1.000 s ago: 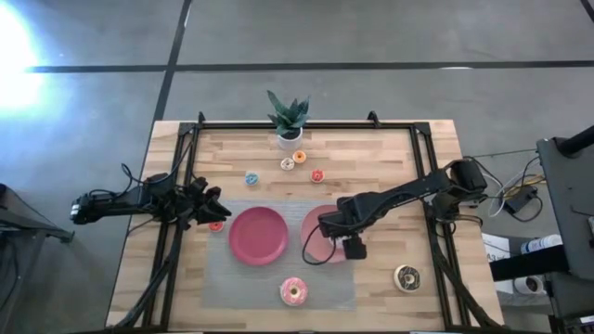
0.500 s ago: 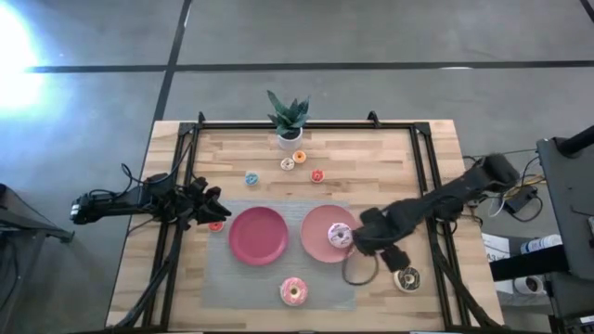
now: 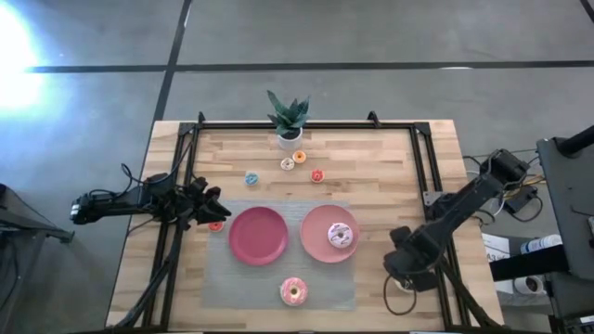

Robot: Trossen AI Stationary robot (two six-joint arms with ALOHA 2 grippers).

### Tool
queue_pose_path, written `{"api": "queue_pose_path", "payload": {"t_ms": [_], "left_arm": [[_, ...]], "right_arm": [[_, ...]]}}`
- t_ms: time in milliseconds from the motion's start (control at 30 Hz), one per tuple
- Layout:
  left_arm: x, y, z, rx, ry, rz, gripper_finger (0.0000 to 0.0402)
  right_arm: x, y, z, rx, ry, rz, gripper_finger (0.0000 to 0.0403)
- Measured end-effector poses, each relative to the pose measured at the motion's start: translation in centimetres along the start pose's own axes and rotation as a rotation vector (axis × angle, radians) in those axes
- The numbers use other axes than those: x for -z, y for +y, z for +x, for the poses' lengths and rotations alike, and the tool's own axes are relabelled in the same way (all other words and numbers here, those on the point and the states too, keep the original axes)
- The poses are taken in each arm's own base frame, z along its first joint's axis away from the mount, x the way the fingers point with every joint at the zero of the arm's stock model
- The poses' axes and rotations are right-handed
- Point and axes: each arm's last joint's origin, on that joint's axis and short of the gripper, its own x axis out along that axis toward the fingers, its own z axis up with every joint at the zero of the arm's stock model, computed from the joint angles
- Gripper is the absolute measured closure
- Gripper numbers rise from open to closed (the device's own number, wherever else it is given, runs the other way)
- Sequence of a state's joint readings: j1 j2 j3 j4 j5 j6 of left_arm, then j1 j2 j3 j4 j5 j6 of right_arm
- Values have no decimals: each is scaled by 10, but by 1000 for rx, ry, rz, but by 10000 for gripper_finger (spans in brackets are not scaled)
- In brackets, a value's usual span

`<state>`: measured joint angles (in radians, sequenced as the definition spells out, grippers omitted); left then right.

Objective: Pick & Place donuts
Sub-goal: Put the big black donut on the light pink plate

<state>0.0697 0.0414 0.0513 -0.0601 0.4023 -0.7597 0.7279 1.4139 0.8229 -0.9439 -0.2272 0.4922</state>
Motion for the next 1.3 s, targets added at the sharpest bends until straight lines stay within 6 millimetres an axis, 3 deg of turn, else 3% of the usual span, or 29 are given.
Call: {"api": "queue_pose_path", "payload": {"t_ms": [433,1067,1300], "left_arm": [[0,0,0,0,0,0,289],[0,0,0,0,0,0,289],[0,0,0,0,0,0,289]], "right_arm": [[0,7,4,16,-70,51,184],[5,0,30,-62,-80,30,184],[13,-8,42,-51,-41,103,193]]}}
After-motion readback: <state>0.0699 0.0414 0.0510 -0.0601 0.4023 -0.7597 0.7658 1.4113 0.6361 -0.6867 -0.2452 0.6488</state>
